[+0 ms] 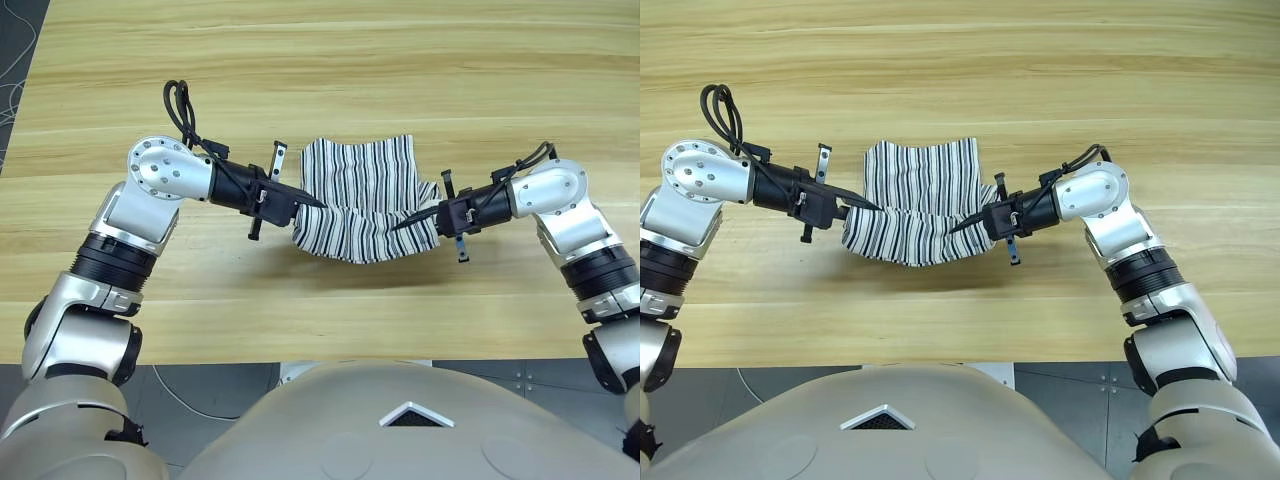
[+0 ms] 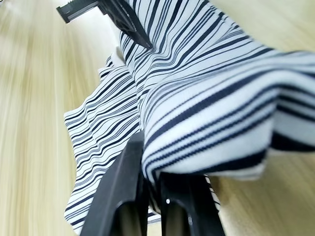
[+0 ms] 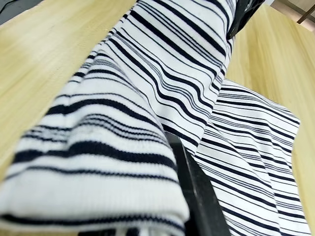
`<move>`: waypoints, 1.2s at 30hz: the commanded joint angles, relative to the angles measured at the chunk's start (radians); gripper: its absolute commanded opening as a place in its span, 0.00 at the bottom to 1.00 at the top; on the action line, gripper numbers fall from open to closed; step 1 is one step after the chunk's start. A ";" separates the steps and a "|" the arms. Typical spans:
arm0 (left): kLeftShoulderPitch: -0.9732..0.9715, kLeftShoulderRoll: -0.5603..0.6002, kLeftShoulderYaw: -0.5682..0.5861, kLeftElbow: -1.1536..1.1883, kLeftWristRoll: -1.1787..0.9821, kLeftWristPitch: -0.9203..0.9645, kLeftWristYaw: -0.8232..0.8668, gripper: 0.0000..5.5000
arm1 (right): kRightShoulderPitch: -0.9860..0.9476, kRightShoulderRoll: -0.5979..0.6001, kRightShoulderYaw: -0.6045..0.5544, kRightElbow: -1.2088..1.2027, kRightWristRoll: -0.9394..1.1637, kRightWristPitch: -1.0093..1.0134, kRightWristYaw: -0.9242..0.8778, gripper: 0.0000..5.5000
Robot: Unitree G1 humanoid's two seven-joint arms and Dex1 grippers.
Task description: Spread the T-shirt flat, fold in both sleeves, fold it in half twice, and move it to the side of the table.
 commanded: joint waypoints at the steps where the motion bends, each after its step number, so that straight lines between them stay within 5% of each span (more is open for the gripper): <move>1: -0.035 -0.034 0.045 0.047 -0.021 0.001 -0.015 0.03 | -0.049 0.033 -0.040 0.039 0.005 0.010 0.015 0.04; 11: -0.055 -0.081 0.137 0.010 -0.205 0.280 -0.111 0.03 | -0.067 0.052 -0.109 -0.034 0.157 0.343 0.161 0.04; 26: -0.186 -0.224 0.142 0.332 -0.019 0.544 0.028 0.03 | -0.233 0.208 -0.148 0.341 -0.028 0.375 -0.025 0.04; 28: -0.203 -0.237 0.136 0.378 0.004 0.590 0.038 0.12 | -0.254 0.234 -0.153 0.402 -0.054 0.383 -0.067 0.04; 36: -0.268 -0.266 0.190 0.497 0.007 0.728 0.039 0.33 | -0.304 0.309 -0.217 0.591 -0.080 0.448 -0.167 0.33</move>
